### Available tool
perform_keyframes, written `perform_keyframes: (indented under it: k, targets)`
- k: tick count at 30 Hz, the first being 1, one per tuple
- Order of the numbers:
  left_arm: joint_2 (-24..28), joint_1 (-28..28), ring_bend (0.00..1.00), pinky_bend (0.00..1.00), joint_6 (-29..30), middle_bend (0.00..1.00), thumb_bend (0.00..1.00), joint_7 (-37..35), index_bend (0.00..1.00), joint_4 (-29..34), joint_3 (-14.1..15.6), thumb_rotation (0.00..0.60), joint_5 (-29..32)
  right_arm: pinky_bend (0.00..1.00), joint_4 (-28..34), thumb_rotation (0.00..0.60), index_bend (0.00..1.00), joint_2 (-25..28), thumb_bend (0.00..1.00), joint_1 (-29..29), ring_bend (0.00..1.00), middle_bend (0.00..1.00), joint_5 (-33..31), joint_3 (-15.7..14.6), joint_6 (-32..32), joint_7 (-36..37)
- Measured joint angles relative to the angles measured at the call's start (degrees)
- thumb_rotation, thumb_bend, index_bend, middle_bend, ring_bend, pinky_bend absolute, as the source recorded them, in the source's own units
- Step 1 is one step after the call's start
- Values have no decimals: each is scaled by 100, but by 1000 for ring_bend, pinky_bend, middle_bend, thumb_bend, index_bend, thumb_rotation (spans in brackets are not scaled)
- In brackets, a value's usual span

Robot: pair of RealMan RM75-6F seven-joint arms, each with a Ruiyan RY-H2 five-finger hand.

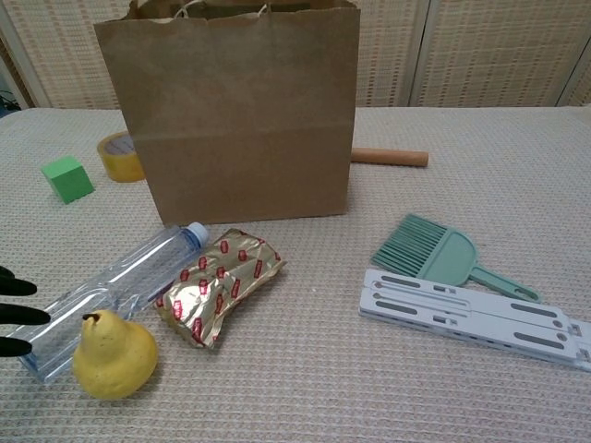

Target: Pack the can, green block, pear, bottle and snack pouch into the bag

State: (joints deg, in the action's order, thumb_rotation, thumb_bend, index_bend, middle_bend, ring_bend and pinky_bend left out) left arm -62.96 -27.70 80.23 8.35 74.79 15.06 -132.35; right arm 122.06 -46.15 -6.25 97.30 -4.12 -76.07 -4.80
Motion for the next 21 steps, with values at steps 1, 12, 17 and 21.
perform_keyframes:
  k: [1, 12, 17, 21]
  targets:
    - [-12, -32, 0, 155, -62, 0, 396, 17, 0, 108, -1, 600, 8, 0, 2, 600, 0, 0, 98, 1, 0, 0, 3, -1, -2, 1]
    - [-466, -500, 0, 155, -1042, 0, 398, 177, 0, 736, -161, 600, 190, 0, 8, 600, 0, 33, 98, 1, 0, 0, 28, -6, -27, 63]
    - [-742, -726, 0, 155, -1473, 0, 397, 168, 0, 879, -342, 600, 556, 0, -8, 600, 0, 55, 97, -15, 0, 0, -8, 9, -21, 128]
    - [-852, -848, 0, 155, -1636, 0, 396, 211, 0, 929, -428, 600, 681, 0, -20, 600, 0, 61, 98, -29, 0, 0, -32, 19, -6, 146]
